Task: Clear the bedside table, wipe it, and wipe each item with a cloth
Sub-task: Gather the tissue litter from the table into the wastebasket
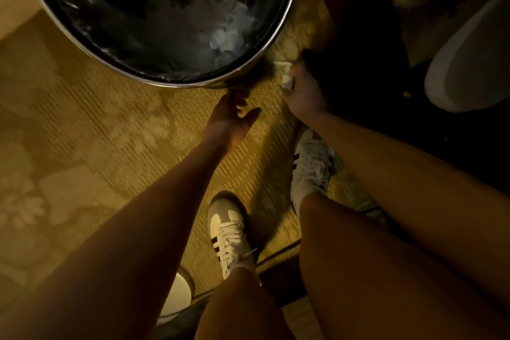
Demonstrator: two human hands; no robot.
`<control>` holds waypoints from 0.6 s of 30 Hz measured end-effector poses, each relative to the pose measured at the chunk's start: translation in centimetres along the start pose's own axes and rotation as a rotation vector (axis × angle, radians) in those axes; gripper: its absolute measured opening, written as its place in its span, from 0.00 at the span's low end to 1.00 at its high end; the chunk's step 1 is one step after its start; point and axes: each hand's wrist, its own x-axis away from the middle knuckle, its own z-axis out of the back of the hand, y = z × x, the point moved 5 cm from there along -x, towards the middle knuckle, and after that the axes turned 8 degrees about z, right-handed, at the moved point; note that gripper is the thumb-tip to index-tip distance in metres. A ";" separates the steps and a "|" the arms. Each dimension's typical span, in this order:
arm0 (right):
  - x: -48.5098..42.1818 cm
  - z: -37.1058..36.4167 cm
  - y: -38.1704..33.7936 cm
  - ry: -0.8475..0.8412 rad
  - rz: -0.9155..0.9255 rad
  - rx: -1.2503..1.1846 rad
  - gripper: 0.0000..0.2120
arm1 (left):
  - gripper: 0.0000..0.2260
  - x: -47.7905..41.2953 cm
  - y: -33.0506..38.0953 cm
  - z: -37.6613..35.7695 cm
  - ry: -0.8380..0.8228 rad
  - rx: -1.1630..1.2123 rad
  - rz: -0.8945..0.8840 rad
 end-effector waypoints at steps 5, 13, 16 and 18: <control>0.7 0.9 1.1 -0.021 -0.092 -0.057 0.10 | 0.15 1.2 0.0 1.0 0.032 0.119 0.016; 10.0 8.2 -6.1 0.075 -0.154 -0.483 0.13 | 0.13 9.5 3.7 5.7 0.044 0.081 0.063; 14.8 13.1 -11.4 0.149 -0.033 -0.537 0.09 | 0.11 13.8 6.8 7.8 0.024 0.055 0.021; 16.8 16.2 -14.9 0.175 0.038 -0.573 0.03 | 0.10 16.1 9.6 9.6 0.019 -0.010 -0.056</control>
